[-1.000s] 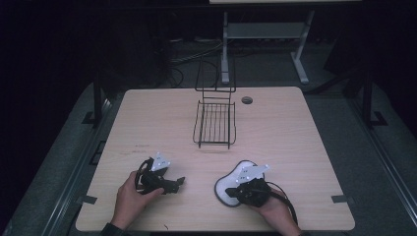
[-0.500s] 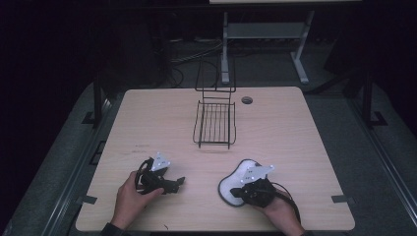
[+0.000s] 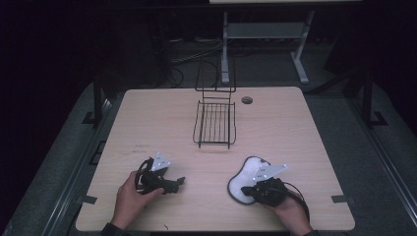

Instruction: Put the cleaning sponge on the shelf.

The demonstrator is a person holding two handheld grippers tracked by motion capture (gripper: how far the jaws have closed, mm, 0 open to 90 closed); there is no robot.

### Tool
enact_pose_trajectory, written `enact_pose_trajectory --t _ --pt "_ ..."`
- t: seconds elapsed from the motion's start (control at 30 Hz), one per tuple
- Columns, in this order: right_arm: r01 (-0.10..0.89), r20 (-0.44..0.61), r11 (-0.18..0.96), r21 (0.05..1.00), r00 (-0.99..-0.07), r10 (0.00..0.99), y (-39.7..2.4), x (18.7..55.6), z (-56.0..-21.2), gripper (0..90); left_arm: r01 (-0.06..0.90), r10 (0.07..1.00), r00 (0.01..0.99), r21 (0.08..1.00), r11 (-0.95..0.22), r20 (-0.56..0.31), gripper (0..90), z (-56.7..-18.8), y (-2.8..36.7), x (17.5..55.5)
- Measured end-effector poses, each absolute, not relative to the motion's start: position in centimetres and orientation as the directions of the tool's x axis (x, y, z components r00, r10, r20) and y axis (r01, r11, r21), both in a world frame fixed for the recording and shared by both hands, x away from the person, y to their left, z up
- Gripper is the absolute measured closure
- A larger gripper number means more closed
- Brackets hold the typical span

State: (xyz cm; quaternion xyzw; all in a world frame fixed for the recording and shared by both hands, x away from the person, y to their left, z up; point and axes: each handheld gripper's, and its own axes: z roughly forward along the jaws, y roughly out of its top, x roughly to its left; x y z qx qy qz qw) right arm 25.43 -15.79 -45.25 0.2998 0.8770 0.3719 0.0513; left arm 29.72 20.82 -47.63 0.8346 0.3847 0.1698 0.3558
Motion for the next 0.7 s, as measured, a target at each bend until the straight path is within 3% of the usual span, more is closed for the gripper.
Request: enact_pose_trajectory --t 0.7 --pt "0.573 0.135 0.471 0.671 -0.719 0.682 -21.1 25.1 -45.2 89.8 0.521 0.764 0.646 0.725 -0.449 0.009 12.4 -47.6 20.8 29.7"
